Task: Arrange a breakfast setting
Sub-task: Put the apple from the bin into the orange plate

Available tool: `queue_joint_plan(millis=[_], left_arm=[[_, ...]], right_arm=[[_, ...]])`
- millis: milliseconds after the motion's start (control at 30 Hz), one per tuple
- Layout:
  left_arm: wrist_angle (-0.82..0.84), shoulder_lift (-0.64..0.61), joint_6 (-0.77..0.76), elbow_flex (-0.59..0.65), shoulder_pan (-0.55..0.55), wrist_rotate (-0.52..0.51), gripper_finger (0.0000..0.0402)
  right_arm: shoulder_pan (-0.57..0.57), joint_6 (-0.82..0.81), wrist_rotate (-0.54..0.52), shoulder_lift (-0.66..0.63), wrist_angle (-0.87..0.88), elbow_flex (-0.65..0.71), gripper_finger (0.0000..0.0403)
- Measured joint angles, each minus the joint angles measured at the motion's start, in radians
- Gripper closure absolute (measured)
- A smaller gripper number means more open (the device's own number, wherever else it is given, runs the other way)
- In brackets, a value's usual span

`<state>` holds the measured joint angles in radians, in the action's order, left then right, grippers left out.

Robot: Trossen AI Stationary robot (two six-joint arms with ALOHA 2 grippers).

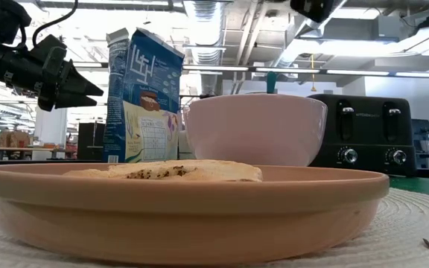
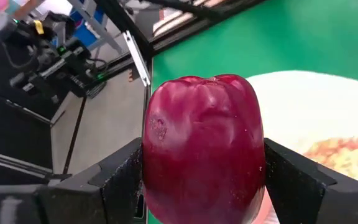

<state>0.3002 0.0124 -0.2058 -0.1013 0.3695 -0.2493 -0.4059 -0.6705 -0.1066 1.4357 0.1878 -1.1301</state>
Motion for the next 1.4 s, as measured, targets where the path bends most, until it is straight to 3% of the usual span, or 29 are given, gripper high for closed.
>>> queue_joint_plan(millis=[567,1400], left_arm=[[0.000,0.000,0.000,0.000,0.000,0.000,0.0113],[0.000,0.000,0.000,0.000,0.000,0.001,0.0113]], right_arm=[[-0.050,-0.278,0.006,0.211,-0.110,0.000,0.0103],[-0.073,-0.383,0.006,0.321,-0.039,0.000,0.0103]])
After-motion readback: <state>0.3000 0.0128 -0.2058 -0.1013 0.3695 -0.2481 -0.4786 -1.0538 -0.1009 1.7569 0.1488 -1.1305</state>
